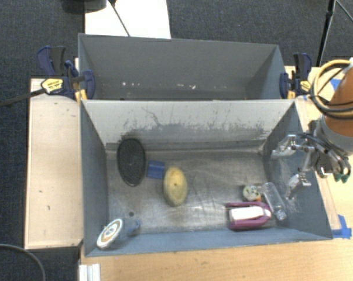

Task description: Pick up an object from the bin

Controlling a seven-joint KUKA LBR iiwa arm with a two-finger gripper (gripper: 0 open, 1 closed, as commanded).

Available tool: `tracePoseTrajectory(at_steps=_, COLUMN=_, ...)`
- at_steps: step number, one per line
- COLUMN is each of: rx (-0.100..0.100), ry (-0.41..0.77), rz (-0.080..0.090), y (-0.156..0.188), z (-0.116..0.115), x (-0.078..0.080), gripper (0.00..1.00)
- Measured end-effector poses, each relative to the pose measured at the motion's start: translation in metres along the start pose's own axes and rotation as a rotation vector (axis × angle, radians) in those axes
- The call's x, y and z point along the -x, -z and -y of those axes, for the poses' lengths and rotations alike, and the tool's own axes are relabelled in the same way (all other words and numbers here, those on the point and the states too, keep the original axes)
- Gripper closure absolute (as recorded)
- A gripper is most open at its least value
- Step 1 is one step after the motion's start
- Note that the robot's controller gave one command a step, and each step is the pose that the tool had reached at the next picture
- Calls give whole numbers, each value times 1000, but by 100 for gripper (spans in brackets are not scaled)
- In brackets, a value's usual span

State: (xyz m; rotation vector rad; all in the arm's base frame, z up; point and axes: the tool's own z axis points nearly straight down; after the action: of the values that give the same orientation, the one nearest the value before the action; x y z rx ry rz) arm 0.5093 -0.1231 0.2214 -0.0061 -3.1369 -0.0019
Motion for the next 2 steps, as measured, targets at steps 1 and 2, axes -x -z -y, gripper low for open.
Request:
tracePoseTrajectory(at_steps=1, rx=-4, ry=293, rz=6, y=-131, z=-31, x=4, gripper=0)
tracePoseTrajectory(at_steps=2, rx=-6, ry=693, rz=6, y=-136, z=-61, x=28, gripper=0)
